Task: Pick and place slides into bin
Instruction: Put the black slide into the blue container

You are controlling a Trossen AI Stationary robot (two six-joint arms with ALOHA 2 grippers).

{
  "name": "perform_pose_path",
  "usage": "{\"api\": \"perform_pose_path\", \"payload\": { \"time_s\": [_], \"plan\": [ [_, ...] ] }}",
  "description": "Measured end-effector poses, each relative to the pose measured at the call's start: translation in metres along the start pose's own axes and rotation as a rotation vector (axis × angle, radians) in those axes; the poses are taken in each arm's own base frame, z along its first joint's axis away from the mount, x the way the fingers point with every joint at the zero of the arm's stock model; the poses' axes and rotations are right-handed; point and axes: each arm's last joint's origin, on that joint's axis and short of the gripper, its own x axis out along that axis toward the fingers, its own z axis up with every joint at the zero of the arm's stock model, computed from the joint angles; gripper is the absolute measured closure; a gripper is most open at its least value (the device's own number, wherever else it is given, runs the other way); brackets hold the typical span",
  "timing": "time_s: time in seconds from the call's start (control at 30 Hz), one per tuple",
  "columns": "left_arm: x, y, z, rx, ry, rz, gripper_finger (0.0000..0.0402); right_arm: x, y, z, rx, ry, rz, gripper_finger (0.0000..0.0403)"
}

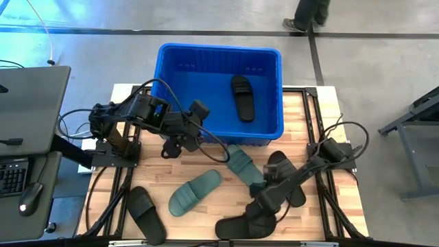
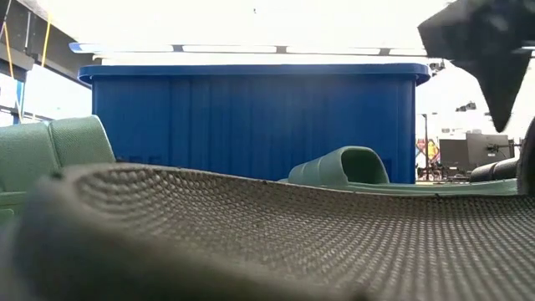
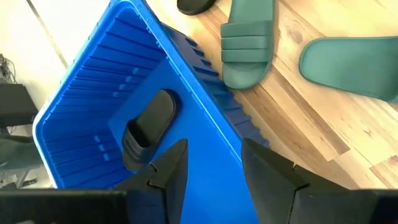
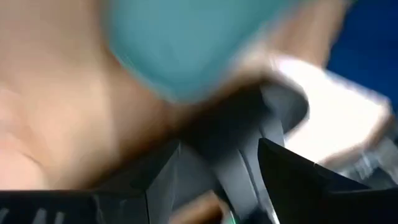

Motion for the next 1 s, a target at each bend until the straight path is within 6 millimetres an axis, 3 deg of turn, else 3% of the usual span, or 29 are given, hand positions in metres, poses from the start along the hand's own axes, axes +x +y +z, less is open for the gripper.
{"api": "perform_pose_path", "payload": {
  "time_s": [0.1, 0.23, 0.37, 0.77, 1.0],
  "plan": [
    [0.000, 0.000, 0.000, 0.000, 0.000, 0.000, 0.0263, 0.012, 0.006, -0.013, 0.051, 0.073, -0.039, 0.0197],
    [0.000, 0.000, 0.000, 0.000, 0.000, 0.000, 0.0263, 0.028, 0.015, -0.026, -0.004, 0.092, -0.071, 0.0197],
    [0.000, 0.000, 0.000, 0.000, 0.000, -0.001, 0.0263, 0.040, 0.014, -0.035, 0.011, 0.120, -0.176, 0.0197],
    [0.000, 0.000, 0.000, 0.000, 0.000, -0.001, 0.0263, 0.065, 0.009, -0.037, 0.026, 0.067, -0.288, 0.0197],
    [0.000, 0.000, 0.000, 0.000, 0.000, -0.001, 0.0263, 0.084, 0.010, -0.044, 0.186, 0.104, -0.277, 0.0225]
  ]
}}
